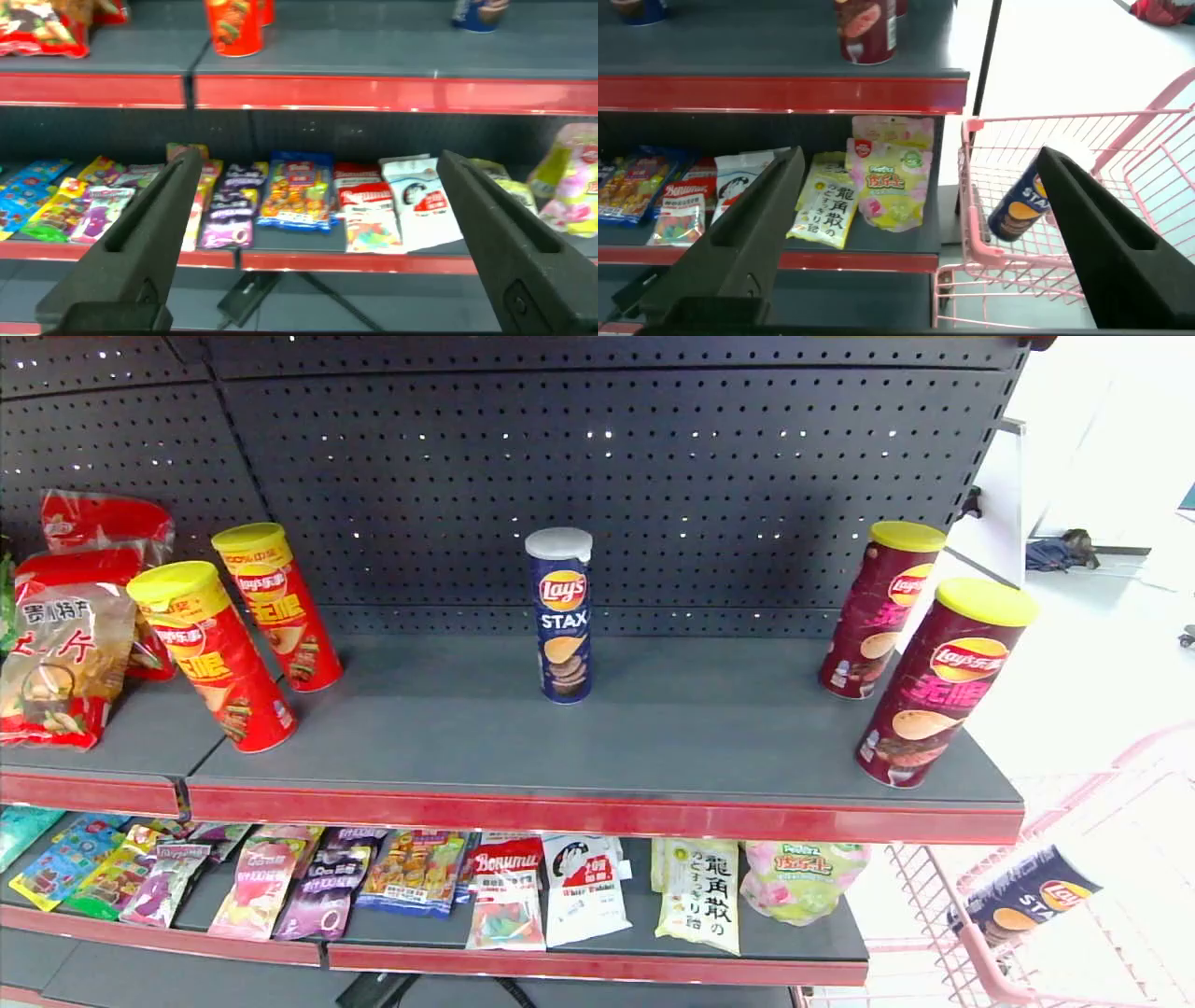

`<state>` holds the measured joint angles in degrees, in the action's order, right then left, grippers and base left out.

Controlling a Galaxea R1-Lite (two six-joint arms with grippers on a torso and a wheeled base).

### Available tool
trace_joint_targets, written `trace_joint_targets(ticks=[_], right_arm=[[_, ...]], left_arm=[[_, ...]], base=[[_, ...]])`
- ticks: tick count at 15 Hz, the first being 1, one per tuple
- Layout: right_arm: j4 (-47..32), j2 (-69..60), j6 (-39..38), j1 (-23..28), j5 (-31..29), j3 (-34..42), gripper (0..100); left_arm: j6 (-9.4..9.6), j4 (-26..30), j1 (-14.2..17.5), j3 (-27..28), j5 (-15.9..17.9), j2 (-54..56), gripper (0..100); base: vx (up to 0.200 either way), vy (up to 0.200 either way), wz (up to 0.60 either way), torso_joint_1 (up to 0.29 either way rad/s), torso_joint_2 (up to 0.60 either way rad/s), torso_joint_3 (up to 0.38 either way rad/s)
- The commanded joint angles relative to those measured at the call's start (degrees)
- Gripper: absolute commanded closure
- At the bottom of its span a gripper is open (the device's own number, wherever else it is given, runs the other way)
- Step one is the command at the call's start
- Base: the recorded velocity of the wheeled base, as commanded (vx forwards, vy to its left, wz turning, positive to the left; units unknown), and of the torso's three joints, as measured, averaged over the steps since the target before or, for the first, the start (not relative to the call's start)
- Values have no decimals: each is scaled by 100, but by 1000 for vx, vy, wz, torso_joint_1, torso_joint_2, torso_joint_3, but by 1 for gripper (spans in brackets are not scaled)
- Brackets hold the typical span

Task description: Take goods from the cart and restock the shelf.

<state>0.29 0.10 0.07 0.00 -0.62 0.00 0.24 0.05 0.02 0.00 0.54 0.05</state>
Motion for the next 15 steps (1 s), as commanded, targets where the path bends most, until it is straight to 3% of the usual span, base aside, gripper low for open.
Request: trace_joint_targets(ticks=[1, 9, 12, 15], right_arm=[[6, -1, 1, 0, 1, 0, 0], [-3, -1, 1, 0, 1, 0, 0], [-3, -1, 1, 0, 1, 0, 0], [6, -1, -7, 0, 9, 0, 0]], left_arm=[[2, 4, -2, 0, 8, -5, 0], [2, 4, 6, 0, -1, -5, 0], [-16, 4, -2, 0, 8, -5, 0], [-16, 4, 6, 0, -1, -5, 0]], base=[[0, -200, 0, 7, 2, 2], [0, -200, 0, 1, 2, 4], [0, 0, 0, 0, 0, 0], [0, 0, -600, 2, 4, 9]])
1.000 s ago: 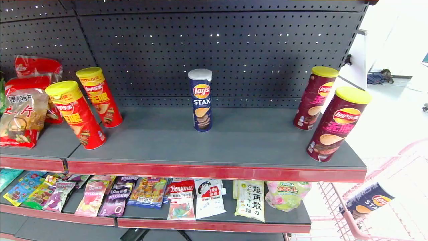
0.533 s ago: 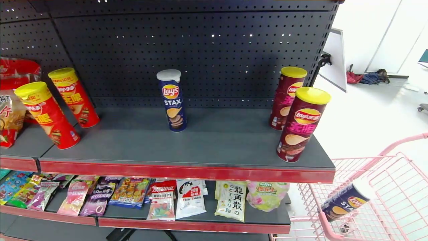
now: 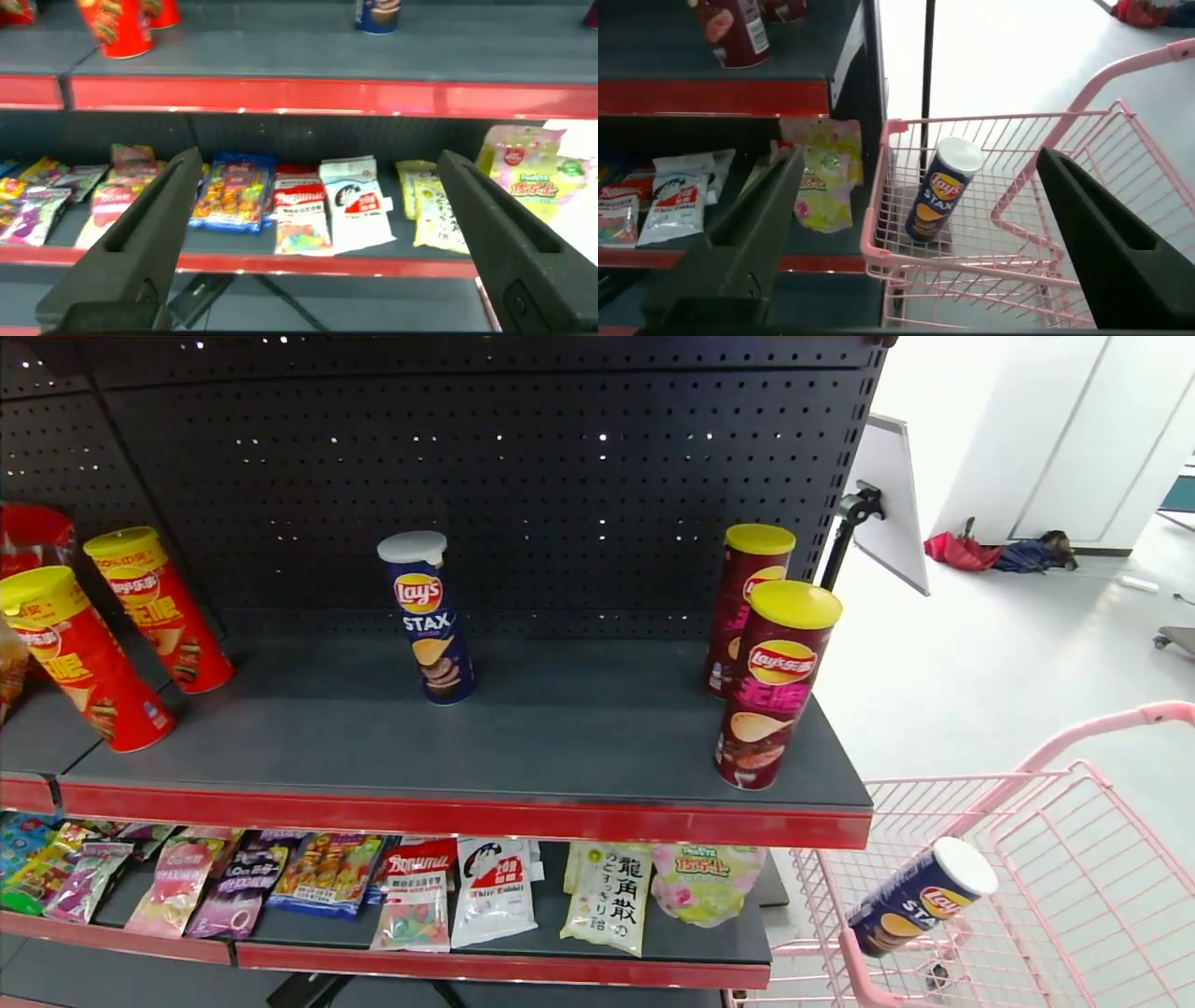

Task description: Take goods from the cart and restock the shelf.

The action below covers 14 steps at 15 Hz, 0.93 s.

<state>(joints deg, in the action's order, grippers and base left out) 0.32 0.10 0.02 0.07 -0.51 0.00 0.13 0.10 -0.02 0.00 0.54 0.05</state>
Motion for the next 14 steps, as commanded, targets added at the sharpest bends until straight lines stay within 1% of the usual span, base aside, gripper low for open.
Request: trace_joint_targets(ticks=[1, 8, 14], right_arm=[[3, -1, -2, -7, -2, 0, 0], [-5, -1, -11, -7, -2, 0, 0], [-5, -1, -2, -7, -19, 0, 0]], left_arm=[[-5, -1, 2, 0, 8, -5, 0], [-13, -1, 2, 0, 8, -5, 0], [-13, -1, 2, 0, 8, -5, 0]], base=[[0, 0, -600, -7, -7, -2], [0, 0, -600, 2, 5, 2], [0, 0, 0, 0, 0, 0]])
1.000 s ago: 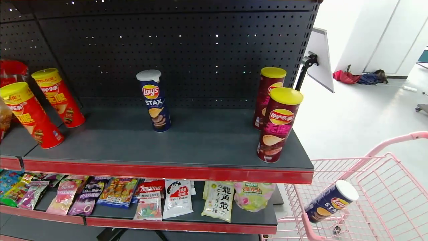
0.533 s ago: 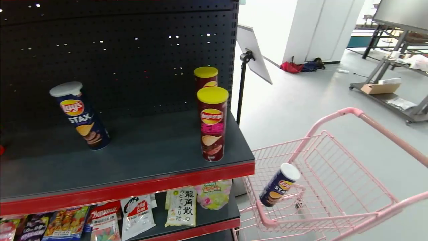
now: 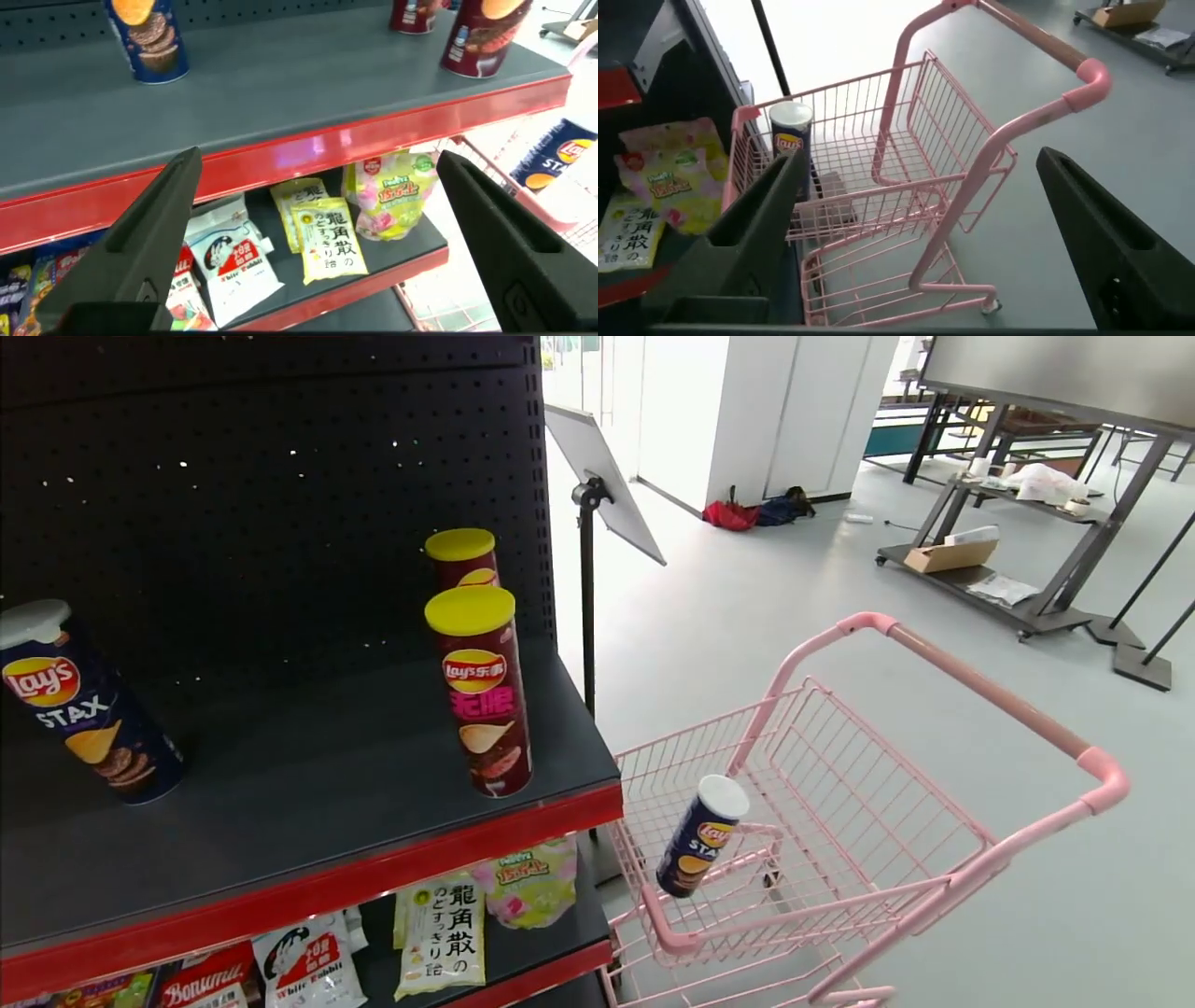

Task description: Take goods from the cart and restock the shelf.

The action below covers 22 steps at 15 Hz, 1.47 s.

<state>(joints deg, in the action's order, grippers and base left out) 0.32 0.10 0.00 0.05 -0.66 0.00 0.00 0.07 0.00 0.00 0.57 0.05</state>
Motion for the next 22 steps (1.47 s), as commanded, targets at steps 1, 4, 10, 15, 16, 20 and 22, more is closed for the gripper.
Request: trace_joint_targets(ticks=[1, 4, 10, 15, 16, 20, 22], right_arm=[[-5, -1, 0, -5, -4, 0, 0], [-5, -1, 0, -5, -4, 0, 0], [-5, -1, -9, -5, -4, 0, 0], [-5, -1, -9, -5, -4, 0, 0], [-5, -1, -9, -5, -13, 0, 0], [3, -1, -18, -5, -4, 0, 0], [-5, -1, 0, -5, -4, 0, 0]], left_arm=[[0, 1, 0, 0, -5, -5, 0], [0, 1, 0, 0, -5, -5, 0], [0, 1, 9, 0, 4, -5, 0], [0, 1, 9, 0, 4, -5, 0], [0, 1, 9, 0, 4, -5, 0], [0, 1, 0, 0, 4, -5, 0], [0, 1, 0, 0, 4, -5, 0]], base=[[0, 0, 0, -110, 237, 149], [0, 0, 0, -137, 344, 190], [0, 0, 0, -139, 364, 211], [0, 0, 0, -145, 391, 236], [0, 0, 0, -183, 486, 295], [0, 0, 0, -183, 548, 350], [0, 0, 0, -178, 542, 359]])
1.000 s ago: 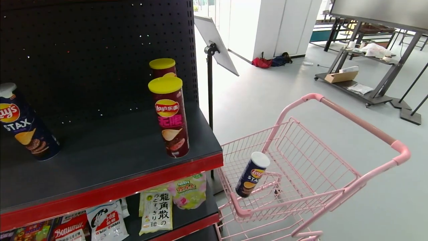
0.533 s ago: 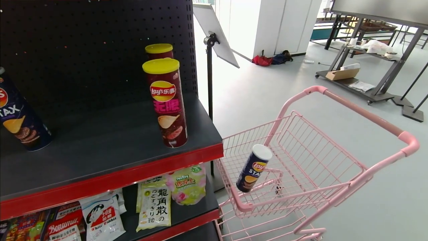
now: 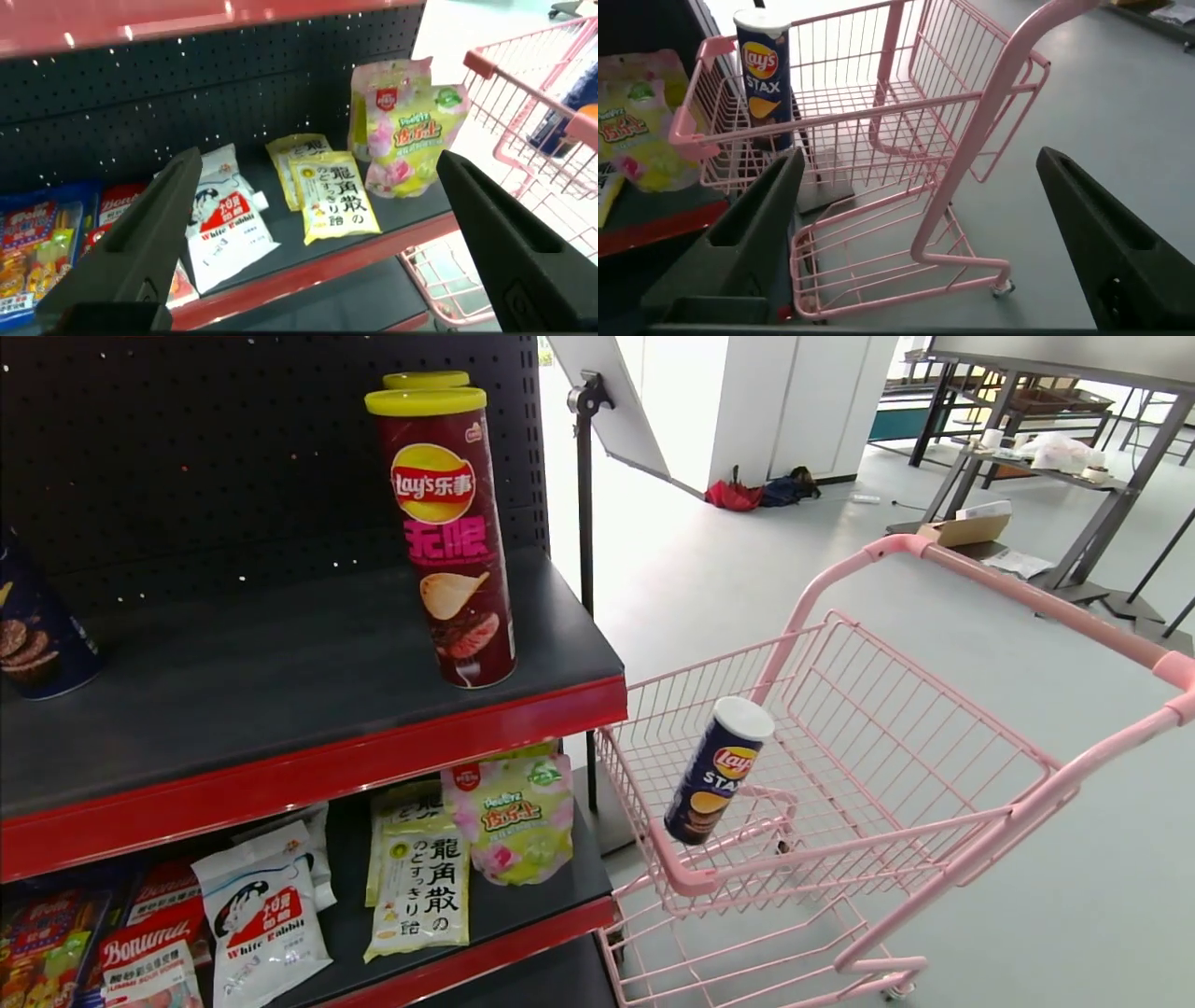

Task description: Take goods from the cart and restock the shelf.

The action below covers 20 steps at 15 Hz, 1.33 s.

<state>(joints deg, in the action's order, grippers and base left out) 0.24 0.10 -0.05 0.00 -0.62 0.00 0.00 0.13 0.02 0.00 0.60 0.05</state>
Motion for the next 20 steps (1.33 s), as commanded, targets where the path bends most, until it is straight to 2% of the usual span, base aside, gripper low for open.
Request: trace_joint_targets(ticks=[1, 6, 7, 8, 9, 10, 12, 13, 15, 16, 18, 20], right_arm=[[2, -1, 5, 0, 1, 0, 0], [46, -10, 58, 0, 80, 0, 0], [116, 421, -4, -97, 440, -633, 0], [143, 2275, -795, -149, 493, -2180, 0], [301, 3356, -1270, -255, 625, -3120, 0], [485, 4209, -1032, -448, 792, -3577, 0], [1057, 5290, -672, -606, 976, -3595, 0], [1742, 6151, -689, -633, 1266, -3375, 0], [2718, 7057, -637, -703, 1952, -2812, 0], [3816, 8041, -443, -712, 2286, -2276, 0], [4959, 9096, -347, -712, 2382, -1942, 0], [5785, 9878, -329, -765, 2453, -1872, 0]], left_arm=[[0, -5, 6, 0, 2, -5, 0], [0, -5, 6, 0, 2, -5, 0], [0, -5, -2, 0, 2, -5, 0], [0, -5, 6, 0, 2, -5, 0], [0, -5, 6, 0, 2, -5, 0], [9, -5, -2, 0, 2, -5, 0], [0, -5, 6, 0, -7, -5, 0], [0, -5, 6, 0, 2, -5, 0], [0, -5, -2, 0, 2, -5, 0], [0, -5, -2, 0, 2, -5, 0], [9, -5, 6, 0, 2, -5, 0], [26, -13, 6, 0, 2, -5, 0]], base=[[0, 0, 0, -124, 403, 290], [0, 0, 0, -30, 85, 59], [0, 0, 0, 0, 0, 0], [0, 0, 0, 0, 0, 0], [0, 0, 0, 0, 0, 0], [0, 0, 0, 0, 0, 0], [0, 0, 0, 0, 0, 0], [0, 0, 0, 0, 0, 0], [0, 0, 0, 0, 0, 0], [0, 0, 0, 0, 0, 0], [0, 0, 0, 0, 0, 0], [0, 0, 0, 0, 0, 0]])
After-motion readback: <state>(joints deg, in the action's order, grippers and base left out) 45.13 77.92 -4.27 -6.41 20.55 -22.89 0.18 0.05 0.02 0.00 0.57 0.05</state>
